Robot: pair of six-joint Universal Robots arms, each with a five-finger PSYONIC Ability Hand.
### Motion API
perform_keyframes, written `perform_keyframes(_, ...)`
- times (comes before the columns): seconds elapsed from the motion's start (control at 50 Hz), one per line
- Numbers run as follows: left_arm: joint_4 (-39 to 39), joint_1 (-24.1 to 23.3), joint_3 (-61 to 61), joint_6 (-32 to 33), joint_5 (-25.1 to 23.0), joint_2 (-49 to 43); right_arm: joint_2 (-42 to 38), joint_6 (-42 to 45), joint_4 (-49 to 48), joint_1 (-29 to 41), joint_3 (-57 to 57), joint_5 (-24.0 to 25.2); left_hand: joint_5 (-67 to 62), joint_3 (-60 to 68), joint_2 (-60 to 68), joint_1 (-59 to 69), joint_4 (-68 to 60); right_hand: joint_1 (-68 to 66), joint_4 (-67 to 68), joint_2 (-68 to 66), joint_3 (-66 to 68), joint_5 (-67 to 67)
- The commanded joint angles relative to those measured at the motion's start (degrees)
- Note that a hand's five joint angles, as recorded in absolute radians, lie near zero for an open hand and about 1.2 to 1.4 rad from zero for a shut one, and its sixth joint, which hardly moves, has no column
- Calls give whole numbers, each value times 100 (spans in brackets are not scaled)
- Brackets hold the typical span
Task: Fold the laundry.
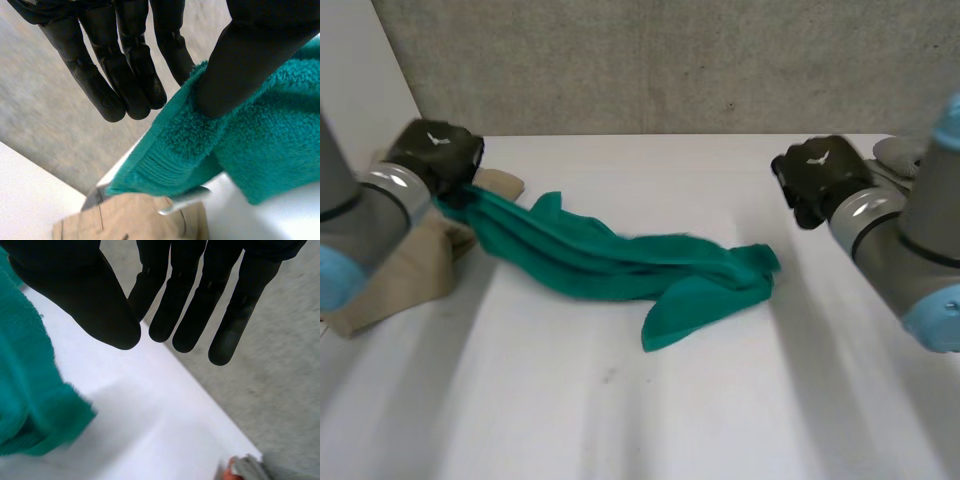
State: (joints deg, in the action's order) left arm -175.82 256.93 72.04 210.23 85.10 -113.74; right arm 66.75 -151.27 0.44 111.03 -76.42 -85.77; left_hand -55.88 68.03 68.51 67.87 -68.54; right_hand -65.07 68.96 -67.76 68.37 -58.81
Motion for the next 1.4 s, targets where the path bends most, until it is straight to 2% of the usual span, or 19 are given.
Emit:
perform_keyframes(0.02, 30, -204, -1516, 378, 613, -1738, -1154, -17, -307, 165, 680, -238, -1412, 1197, 1149, 1213, -1146, -1493, 1104, -1224, 1163, -1119)
perform_keyframes(0.14, 258, -397, -2702, 449, 516, -2293, -1805, -8, -422, 349, 1392, -843, -1412, 1197, 1149, 1213, -1146, -1107, 719, -839, 777, -734)
perform_keyframes(0.2, 548, -459, -2801, 396, 665, -2206, -1797, -78, -343, 384, 1463, -1029, -1412, 1197, 1149, 1213, -1146, 1276, -1664, 1544, -1606, 1650)
perform_keyframes(0.22, 714, -494, -2749, 370, 788, -2083, -1753, -148, -308, 393, 1455, -1073, -1412, 1197, 1149, 1213, -1146, 2817, -3205, 3085, -3147, 3190)
perform_keyframes(0.28, 900, -521, -2556, 326, 903, -1872, -1639, -280, -281, 393, 1463, -1012, -1412, 1197, 1149, 1213, -1146, 3572, -3960, 3840, -3902, 3945)
perform_keyframes(0.36, 901, -486, -1985, 308, 921, -1389, -1507, -482, -255, 358, 1577, -574, -1412, 1197, 1149, 1213, -1146, 3892, -4281, 4161, -4222, 4266)
perform_keyframes(0.46, 751, -319, -993, 334, 667, -573, -1708, -491, -106, 209, 2059, 436, -1412, 1197, 1149, 1213, -1146, 3892, -4281, 4161, -4222, 4266)
perform_keyframes(0.6, 427, -301, 177, 343, 17, 544, -2306, -360, 273, 174, 2877, 895, -1412, 1197, 1149, 1213, -1146, 4109, -4498, 4378, -4440, 4483)
perform_keyframes(0.74, -66, -397, 1118, 405, -503, 1731, -2965, -359, 308, 165, 3660, 1729, -1412, 1197, 1149, 1213, -1146, 4515, -4903, 4783, -4845, 4888)
perform_keyframes(0.84, -180, -477, 1540, 597, -512, 2285, -3413, -377, 457, 209, 4002, 2327, -1412, 1197, 1149, 1213, -1146, 4498, -4886, 4766, -4828, 4871)
perform_keyframes(0.98, -233, -433, 1883, 879, -573, 2628, -3967, -298, 475, 393, 4311, 2433, -1412, 1197, 1149, 1213, -1146, 4263, -4652, 4532, -4593, 4637)
perform_keyframes(1.06, -365, -354, 1998, 888, -643, 2708, -4249, -219, 414, 569, 4416, 2398, -1412, 1197, 1149, 1213, -1146, 3239, -3627, 3507, -3569, 3612)
perform_keyframes(1.12, -470, -240, 2042, 862, -705, 2690, -4416, -201, 177, 648, 4521, 2319, -1412, 1197, 1149, 1213, -1146, 1324, -1712, 1592, -1654, 1697)
perform_keyframes(1.14, -497, -205, 2042, 844, -723, 2682, -4460, -210, 80, 657, 4557, 2267, -1412, 1197, 1149, 1213, -1146, 769, -1157, 1037, -1099, 1142)
perform_keyframes(1.16, -549, -135, 2042, 827, -775, 2673, -4530, -245, -68, 683, 4661, 2153, -1412, 1197, 1149, 1213, -1146, -835, 447, -567, 505, -462)
perform_keyframes(1.18, -567, -99, 2042, 818, -802, 2681, -4556, -280, -131, 701, 4697, 2091, -1412, 1197, 1149, 1213, -1146, -1486, 1098, -1218, 1156, -1113)
perform_keyframes(1.28, -681, 103, 1998, 783, -951, 2646, -4574, -430, -360, 762, 4829, 1775, -1412, 1197, 1149, 1213, -1146, -1493, 1104, -1224, 1163, -1119)
perform_keyframes(1.36, -813, 147, 1910, 774, -995, 2541, -4355, -430, -693, 754, 5075, 1152, -1412, 1197, 1149, 1213, -1146, -1493, 1104, -1224, 1163, -1119)
perform_keyframes(1.4, -971, 139, 1717, 782, -986, 2392, -4083, -473, -1079, 719, 5268, 520, -1412, 1197, 1149, 1213, -1146, -1493, 1104, -1224, 1163, -1119)
